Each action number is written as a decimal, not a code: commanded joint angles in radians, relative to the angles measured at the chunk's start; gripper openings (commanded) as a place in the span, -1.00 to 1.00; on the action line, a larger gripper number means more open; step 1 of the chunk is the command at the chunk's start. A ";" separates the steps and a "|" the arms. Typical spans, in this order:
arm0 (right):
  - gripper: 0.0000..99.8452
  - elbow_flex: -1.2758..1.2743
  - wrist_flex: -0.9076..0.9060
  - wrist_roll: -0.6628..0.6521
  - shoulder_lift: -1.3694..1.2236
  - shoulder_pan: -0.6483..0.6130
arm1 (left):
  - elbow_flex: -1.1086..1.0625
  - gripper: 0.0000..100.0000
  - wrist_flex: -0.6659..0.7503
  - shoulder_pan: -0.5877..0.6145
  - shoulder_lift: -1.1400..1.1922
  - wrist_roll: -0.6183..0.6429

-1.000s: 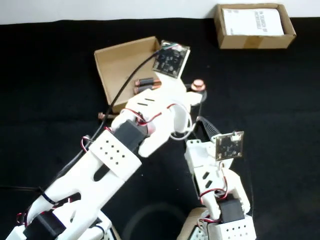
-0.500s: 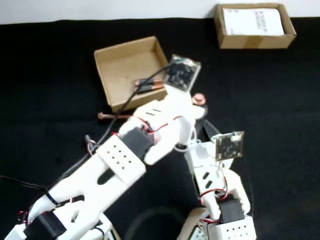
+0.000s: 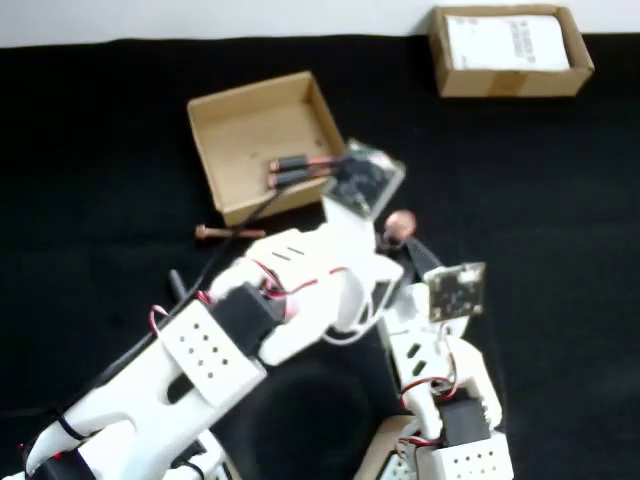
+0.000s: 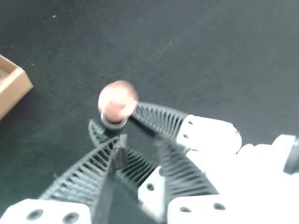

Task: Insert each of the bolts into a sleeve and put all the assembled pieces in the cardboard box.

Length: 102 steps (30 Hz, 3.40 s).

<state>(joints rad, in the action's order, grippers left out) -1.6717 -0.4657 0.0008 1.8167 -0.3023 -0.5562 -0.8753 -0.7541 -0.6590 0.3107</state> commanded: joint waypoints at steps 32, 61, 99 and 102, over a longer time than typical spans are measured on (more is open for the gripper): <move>-0.99 1.339 -0.064 -0.344 -1.523 -0.035 | -0.435 -0.98 0.017 0.898 -0.903 -0.196; -0.66 1.939 -0.196 -1.077 -2.371 -0.188 | -1.139 -0.97 0.121 1.175 -1.145 0.115; -0.80 1.956 -0.535 0.359 -2.264 -0.691 | -1.139 -0.98 0.025 2.054 -1.145 -0.167; -0.80 2.015 -0.535 0.359 -2.325 -0.704 | -1.139 -0.98 -0.026 2.058 -1.145 -0.167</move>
<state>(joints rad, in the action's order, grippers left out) 0.2631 -1.0119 0.3537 -0.4895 -0.9958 -1.6794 -0.8631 1.2942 -1.7990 0.1527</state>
